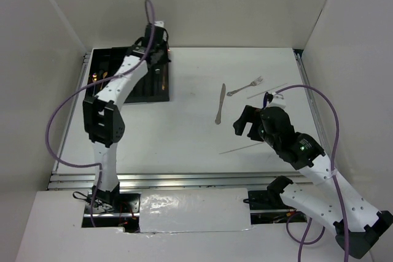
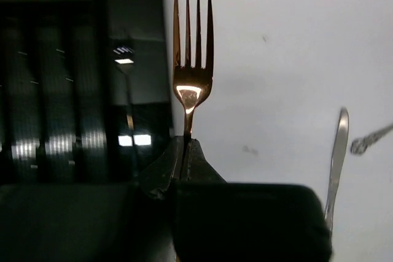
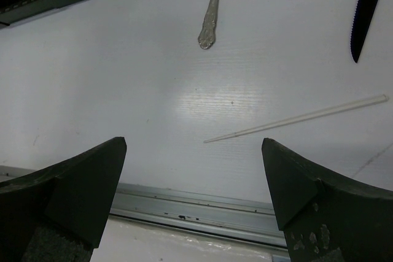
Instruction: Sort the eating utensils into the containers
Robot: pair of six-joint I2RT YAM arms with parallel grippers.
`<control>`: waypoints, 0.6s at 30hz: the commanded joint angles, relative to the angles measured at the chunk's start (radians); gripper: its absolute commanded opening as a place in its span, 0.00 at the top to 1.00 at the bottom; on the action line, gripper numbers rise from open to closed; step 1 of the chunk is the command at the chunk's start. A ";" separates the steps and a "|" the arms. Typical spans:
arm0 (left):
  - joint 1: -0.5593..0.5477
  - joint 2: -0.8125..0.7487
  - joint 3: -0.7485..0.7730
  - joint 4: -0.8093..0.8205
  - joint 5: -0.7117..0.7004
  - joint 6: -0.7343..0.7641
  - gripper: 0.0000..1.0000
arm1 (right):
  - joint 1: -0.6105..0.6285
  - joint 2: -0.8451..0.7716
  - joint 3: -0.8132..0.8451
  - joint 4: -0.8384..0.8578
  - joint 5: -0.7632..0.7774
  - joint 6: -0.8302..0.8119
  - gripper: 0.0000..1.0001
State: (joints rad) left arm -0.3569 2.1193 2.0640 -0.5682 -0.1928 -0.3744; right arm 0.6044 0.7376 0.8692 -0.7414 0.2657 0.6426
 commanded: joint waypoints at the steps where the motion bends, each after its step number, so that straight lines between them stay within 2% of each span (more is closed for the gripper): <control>1: 0.105 -0.047 -0.042 0.059 0.013 -0.092 1.00 | 0.011 -0.001 0.002 0.033 0.004 0.009 0.00; 4: 0.157 0.037 0.028 0.053 0.079 -0.118 1.00 | 0.012 0.009 -0.006 0.054 -0.003 0.008 0.00; 9: 0.174 0.198 0.166 0.044 0.130 -0.136 1.00 | 0.015 0.048 -0.003 0.065 -0.011 0.006 0.00; 14: 0.177 0.272 0.183 0.059 0.133 -0.150 1.00 | 0.017 0.071 0.007 0.065 -0.003 0.000 0.00; 17: 0.177 0.286 0.194 0.048 0.121 -0.146 0.52 | 0.017 0.082 0.007 0.065 0.001 -0.003 0.00; 18: 0.177 0.284 0.197 0.050 0.122 -0.138 0.28 | 0.017 0.083 0.008 0.065 0.003 -0.003 0.00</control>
State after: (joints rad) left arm -0.1810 2.4363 2.2040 -0.5518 -0.0807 -0.5060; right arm 0.6128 0.8146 0.8692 -0.7258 0.2508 0.6422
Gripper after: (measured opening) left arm 0.613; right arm 0.997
